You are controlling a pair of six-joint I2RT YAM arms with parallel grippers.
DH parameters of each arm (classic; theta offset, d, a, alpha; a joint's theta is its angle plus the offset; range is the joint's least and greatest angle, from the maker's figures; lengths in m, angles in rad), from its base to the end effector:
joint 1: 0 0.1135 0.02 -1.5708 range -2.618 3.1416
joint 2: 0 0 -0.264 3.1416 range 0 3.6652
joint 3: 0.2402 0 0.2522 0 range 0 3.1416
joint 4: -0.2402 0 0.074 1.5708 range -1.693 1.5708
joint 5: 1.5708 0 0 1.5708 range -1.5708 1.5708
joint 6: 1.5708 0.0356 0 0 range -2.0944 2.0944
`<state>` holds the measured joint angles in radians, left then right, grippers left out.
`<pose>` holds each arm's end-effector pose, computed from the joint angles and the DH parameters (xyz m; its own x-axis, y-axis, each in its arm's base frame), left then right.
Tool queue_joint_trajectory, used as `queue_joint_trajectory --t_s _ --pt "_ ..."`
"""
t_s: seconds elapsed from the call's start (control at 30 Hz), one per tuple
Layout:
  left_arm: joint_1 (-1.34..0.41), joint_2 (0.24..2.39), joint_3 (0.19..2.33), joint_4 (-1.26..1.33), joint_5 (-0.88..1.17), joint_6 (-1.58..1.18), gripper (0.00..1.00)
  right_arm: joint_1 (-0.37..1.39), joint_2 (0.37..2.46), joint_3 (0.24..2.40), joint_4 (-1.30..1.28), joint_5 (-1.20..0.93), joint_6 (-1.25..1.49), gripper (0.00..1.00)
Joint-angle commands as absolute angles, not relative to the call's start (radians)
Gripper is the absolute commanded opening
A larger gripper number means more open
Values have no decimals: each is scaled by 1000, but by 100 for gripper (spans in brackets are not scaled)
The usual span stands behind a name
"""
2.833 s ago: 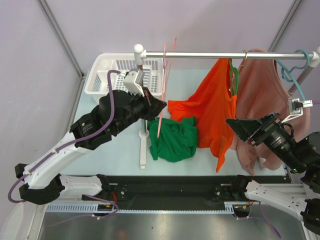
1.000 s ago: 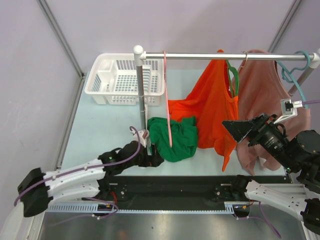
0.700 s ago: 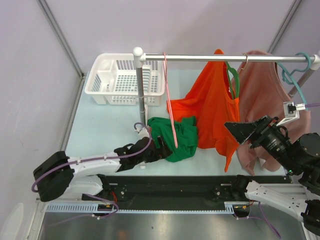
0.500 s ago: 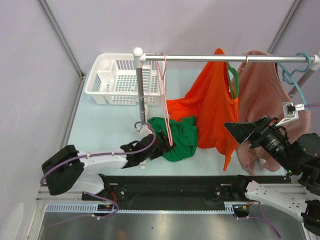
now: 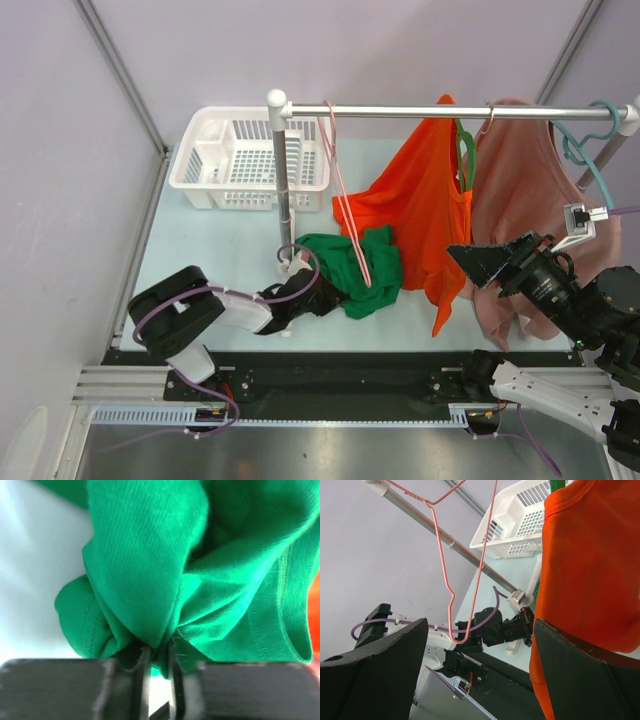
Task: Remove the t-shirt from the hanger
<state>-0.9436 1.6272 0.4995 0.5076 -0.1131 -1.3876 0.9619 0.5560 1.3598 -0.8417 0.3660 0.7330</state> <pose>0.1694 -0.2269 0.1179 -0.8002 -0.5608 -0.2127 -0.1986 0.5824 -0.7883 0.0275 0.0171 0.4668 -0.3917 0.5305 -0.7517 -0.4027 0.6357 0.6586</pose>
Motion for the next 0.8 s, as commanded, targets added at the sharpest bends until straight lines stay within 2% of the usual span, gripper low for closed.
queue_joint_trajectory --t_s 0.0,0.07,0.23,0.33,0.5,0.63,0.77 --pt "-943 1499 430 585 -52 -1274 5 965 557 1355 -830 371 739 91" --pt "-943 1387 426 461 -61 -1191 0 965 560 1359 -830 373 723 91" --pt "-943 1070 354 255 -132 -1080 0 965 555 1361 -841 397 712 91" --pt "-939 801 344 45 -207 -1039 0 966 554 1367 -854 408 696 91" --pt "-934 400 434 -450 -382 -1074 0 968 545 1370 -859 436 690 92" --pt "-934 235 540 -701 -520 -1078 0 969 554 1378 -858 442 675 92" --pt "-934 236 690 -856 -685 -957 0 969 561 1376 -853 431 666 92"
